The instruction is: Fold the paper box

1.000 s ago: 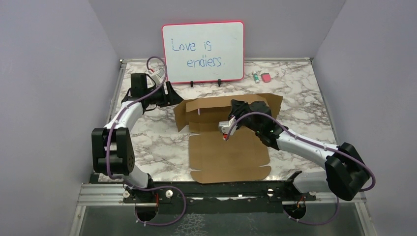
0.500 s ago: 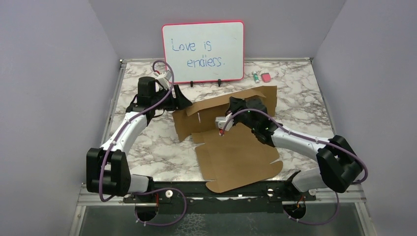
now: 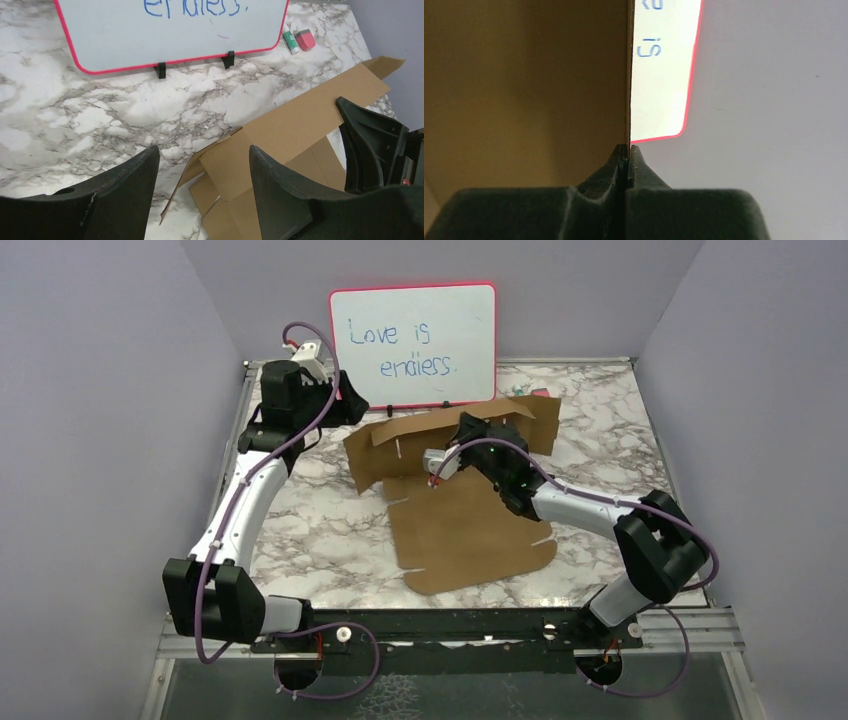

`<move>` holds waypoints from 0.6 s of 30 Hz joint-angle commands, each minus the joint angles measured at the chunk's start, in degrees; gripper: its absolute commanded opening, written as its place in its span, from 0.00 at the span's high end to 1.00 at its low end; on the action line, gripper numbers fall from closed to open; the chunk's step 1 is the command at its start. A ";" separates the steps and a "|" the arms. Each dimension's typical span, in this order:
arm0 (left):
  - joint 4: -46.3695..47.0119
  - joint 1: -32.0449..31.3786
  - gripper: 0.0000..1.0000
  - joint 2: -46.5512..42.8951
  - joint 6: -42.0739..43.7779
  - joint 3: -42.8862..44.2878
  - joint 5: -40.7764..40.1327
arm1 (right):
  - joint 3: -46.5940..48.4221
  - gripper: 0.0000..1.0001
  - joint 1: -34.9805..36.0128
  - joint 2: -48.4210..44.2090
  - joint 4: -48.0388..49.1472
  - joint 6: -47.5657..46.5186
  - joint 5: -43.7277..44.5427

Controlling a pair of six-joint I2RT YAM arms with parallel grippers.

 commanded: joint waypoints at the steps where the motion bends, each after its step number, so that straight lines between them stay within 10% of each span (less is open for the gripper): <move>1: -1.81 0.32 0.32 0.01 1.67 4.20 -4.79 | 5.11 0.99 0.25 2.61 9.32 0.56 2.64; 18: 8.16 0.14 0.53 4.33 -7.71 -1.07 3.54 | 3.00 0.99 0.23 7.44 13.36 0.48 3.59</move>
